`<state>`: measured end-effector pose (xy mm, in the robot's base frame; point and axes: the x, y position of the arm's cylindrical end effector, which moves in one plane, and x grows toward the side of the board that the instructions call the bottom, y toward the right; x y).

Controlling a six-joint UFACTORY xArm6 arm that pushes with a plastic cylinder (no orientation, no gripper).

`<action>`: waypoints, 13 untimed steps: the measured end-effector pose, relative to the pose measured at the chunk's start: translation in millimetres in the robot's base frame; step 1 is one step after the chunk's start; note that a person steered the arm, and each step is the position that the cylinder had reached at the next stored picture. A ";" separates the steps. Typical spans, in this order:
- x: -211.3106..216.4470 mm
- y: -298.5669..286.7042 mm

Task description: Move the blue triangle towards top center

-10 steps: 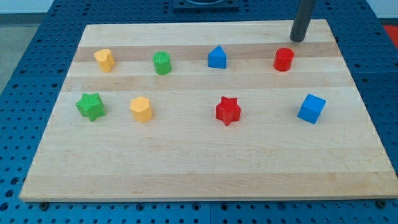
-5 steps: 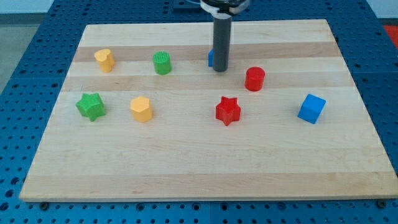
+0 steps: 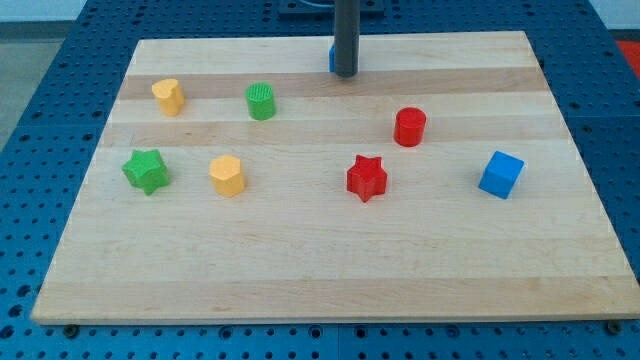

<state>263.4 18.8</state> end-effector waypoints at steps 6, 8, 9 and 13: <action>-48.0 64.4; -57.4 25.8; -57.4 0.5; 39.7 19.8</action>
